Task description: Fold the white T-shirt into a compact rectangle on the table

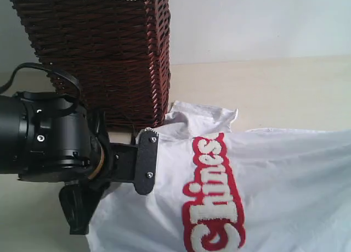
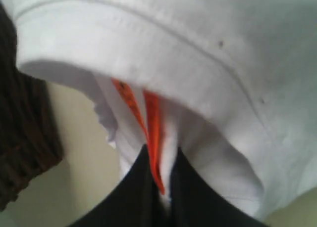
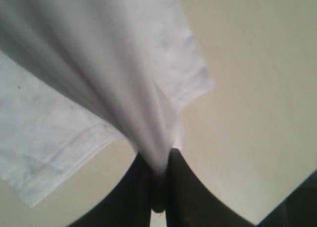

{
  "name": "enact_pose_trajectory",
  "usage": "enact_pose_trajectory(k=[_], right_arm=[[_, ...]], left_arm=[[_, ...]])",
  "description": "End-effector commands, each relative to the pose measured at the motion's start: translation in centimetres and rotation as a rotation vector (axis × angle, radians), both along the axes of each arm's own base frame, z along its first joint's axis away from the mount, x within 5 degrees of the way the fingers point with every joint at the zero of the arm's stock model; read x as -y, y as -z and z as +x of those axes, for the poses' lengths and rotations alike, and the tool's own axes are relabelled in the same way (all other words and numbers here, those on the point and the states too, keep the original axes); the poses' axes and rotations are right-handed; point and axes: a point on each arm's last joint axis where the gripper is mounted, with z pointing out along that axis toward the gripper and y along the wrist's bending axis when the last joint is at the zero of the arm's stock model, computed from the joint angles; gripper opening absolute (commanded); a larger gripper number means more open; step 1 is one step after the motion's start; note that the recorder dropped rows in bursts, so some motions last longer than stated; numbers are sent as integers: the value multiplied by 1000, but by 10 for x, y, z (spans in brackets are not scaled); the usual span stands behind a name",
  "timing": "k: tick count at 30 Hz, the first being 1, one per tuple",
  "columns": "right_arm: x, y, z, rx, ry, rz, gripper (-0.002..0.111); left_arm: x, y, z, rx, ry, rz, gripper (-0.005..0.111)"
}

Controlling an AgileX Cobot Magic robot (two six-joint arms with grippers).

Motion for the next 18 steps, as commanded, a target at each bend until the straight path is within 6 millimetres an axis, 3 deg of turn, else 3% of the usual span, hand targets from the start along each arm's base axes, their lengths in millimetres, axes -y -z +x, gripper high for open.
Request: enact_pose_trajectory(k=[1,2,3,9,18], right_arm=[[-16,-45,-15,105,53,-25,0],[-20,-52,-18,123,70,-22,0],[-26,-64,-23,148,73,-24,0],[-43,-93,-41,205,44,-76,0],[-64,-123,-65,260,21,-126,0]], left_arm=[[-22,-26,3,118,-41,145,0],[-24,-34,5,163,-18,152,0],[-28,-55,6,246,0,145,0],[-25,-121,12,392,-40,24,0],[-17,-187,17,532,9,-126,0]])
